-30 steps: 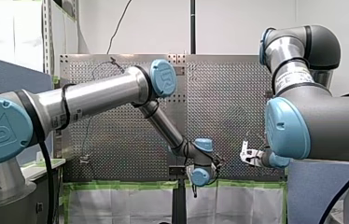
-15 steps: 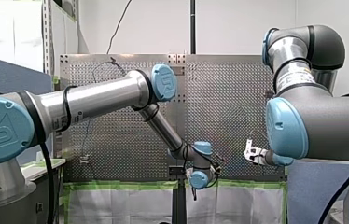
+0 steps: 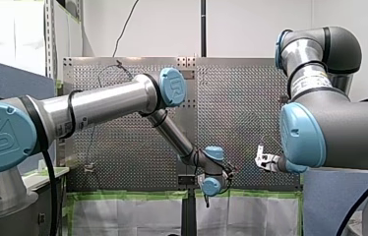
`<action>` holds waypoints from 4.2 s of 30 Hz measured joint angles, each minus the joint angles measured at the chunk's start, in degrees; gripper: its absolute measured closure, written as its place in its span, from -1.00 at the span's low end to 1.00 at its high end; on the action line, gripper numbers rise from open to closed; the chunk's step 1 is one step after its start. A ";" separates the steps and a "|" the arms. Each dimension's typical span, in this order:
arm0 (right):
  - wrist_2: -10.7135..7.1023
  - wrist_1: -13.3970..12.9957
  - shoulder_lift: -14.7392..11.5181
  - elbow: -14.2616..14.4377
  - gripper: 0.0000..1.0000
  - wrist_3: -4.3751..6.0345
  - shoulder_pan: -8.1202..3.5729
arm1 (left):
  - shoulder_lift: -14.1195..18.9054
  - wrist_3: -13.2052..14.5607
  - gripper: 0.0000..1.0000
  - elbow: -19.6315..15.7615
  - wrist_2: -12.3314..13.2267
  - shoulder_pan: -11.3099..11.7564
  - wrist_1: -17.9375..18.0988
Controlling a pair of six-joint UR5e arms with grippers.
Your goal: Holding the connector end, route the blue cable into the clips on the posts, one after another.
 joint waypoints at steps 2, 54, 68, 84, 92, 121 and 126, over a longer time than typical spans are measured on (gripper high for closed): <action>-0.01 0.02 0.00 -0.10 1.00 0.02 0.01 | 0.00 0.01 1.00 0.00 -0.02 0.19 -0.01; 3.71 -0.15 0.07 -0.93 1.00 0.85 0.54 | -3.09 -0.07 1.00 7.30 2.79 3.30 -4.99; 10.10 -1.05 0.03 -1.53 1.00 3.36 0.89 | -3.08 -0.12 1.00 7.32 1.10 4.26 -5.03; 13.15 -1.76 0.07 -1.67 1.00 4.19 1.24 | -3.09 0.80 1.00 7.32 1.00 4.68 -5.66; 12.96 -1.97 0.07 -1.69 1.00 4.25 1.52 | -3.08 0.79 0.10 7.32 2.68 4.41 -5.82; 12.73 -1.76 0.08 -1.68 1.00 4.29 1.63 | -0.32 10.87 -1.00 7.31 0.62 2.54 -10.59; 12.72 -1.66 0.08 -1.68 1.00 4.29 1.71 | 1.73 11.16 -1.00 7.33 0.68 1.79 -10.88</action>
